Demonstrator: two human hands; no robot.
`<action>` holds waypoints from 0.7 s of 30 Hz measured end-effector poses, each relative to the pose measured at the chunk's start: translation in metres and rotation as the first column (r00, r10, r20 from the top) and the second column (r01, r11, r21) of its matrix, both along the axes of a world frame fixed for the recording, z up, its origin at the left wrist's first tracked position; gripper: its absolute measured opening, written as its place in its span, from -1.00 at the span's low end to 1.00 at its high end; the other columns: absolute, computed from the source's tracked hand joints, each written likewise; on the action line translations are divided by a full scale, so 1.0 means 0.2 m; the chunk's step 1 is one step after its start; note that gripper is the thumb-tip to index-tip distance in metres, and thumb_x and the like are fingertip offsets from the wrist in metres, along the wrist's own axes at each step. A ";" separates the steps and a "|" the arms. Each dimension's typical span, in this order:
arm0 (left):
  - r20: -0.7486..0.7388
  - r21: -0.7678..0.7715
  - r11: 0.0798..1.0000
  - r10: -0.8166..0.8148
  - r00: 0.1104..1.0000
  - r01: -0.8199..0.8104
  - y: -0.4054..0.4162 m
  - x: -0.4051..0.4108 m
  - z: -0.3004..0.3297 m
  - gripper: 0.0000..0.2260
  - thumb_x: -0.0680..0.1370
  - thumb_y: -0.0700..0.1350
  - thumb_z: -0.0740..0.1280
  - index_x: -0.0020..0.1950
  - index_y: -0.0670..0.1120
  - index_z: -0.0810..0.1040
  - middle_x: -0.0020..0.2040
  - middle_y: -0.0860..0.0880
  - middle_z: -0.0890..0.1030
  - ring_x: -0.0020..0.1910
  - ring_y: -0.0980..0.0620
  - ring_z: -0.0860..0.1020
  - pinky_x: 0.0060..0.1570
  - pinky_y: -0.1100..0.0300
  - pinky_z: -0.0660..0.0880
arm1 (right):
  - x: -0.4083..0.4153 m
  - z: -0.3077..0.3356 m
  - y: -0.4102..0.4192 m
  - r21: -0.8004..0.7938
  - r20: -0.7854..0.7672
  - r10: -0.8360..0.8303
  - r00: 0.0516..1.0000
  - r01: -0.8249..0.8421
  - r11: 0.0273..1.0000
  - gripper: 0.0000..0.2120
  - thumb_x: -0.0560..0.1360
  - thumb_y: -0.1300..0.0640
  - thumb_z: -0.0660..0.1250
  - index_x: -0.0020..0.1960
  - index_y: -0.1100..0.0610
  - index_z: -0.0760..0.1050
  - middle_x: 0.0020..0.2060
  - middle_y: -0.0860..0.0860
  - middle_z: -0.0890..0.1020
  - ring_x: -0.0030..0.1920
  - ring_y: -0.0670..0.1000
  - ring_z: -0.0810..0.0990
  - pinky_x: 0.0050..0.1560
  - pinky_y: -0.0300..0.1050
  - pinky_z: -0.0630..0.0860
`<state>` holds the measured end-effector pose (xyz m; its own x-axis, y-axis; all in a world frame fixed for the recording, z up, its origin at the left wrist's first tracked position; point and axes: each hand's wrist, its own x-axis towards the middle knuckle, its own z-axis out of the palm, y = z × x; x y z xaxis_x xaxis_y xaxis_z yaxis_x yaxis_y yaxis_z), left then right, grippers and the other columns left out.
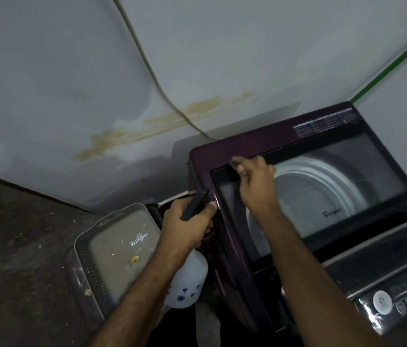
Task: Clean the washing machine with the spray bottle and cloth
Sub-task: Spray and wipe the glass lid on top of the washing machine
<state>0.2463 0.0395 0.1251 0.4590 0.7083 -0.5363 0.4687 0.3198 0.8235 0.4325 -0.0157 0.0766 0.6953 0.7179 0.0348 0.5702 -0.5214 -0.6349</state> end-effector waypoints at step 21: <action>0.008 0.143 0.972 -0.192 0.981 0.189 -0.18 0.03 -0.08 -0.77 0.59 -0.22 0.41 -0.22 -0.29 0.50 -0.40 -0.09 0.48 -0.40 0.00 0.42 -0.33 0.11 0.34 | -0.01 -0.01 -0.09 -0.062 0.066 0.079 0.995 -0.075 0.995 -0.69 0.61 0.20 0.31 0.33 0.07 0.59 0.09 0.15 0.52 0.14 0.20 0.40 0.13 0.00 0.45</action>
